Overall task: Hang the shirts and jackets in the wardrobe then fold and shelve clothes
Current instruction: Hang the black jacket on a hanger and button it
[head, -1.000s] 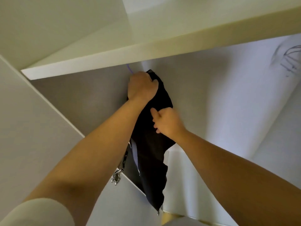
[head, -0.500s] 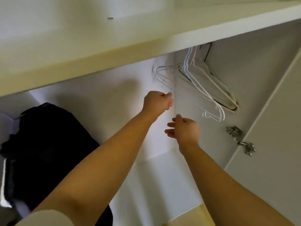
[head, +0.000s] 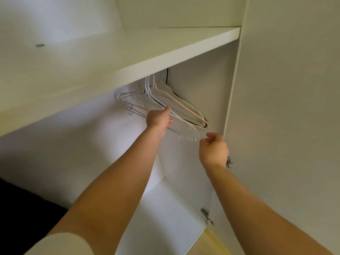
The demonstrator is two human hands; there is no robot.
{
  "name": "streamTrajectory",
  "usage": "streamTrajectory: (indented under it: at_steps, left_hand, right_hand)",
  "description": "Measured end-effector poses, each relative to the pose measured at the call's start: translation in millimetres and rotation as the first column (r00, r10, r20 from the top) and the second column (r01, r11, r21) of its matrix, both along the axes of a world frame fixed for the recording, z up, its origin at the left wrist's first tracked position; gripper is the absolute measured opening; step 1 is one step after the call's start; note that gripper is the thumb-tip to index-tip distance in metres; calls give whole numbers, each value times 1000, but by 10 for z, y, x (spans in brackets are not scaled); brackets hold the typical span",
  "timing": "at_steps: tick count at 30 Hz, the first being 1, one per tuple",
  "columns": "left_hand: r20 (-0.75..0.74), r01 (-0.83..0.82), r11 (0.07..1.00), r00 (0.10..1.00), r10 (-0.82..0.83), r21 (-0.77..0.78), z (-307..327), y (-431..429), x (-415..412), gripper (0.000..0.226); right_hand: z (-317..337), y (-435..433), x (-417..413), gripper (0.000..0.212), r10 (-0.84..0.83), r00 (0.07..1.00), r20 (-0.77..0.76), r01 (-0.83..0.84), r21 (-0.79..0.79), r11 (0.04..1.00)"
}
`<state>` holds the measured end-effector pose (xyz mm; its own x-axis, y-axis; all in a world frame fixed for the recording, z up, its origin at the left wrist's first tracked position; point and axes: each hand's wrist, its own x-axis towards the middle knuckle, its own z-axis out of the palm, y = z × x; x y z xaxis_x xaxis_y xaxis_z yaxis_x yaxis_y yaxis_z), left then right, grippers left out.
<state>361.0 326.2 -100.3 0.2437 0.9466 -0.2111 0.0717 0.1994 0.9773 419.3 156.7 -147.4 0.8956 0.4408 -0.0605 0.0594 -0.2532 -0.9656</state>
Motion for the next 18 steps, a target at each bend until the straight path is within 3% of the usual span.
streamTrajectory:
  at_steps: [5,11,18]
  left_hand:
    - [62,31,999,998,-29,-35,-5,72,39,25]
    - [91,62,998,994,-62,9,-28,124,-33,16]
    - [184,32,997,982,-45,72,26,69,-169,13]
  right_hand:
    - [2,129,91,39,88,993,79,-80,-95,992]
    - [-38,235,70,16,102,984,144,-83,-129,988]
    - [19,237,55,13,79,967,243,-71,-39,997]
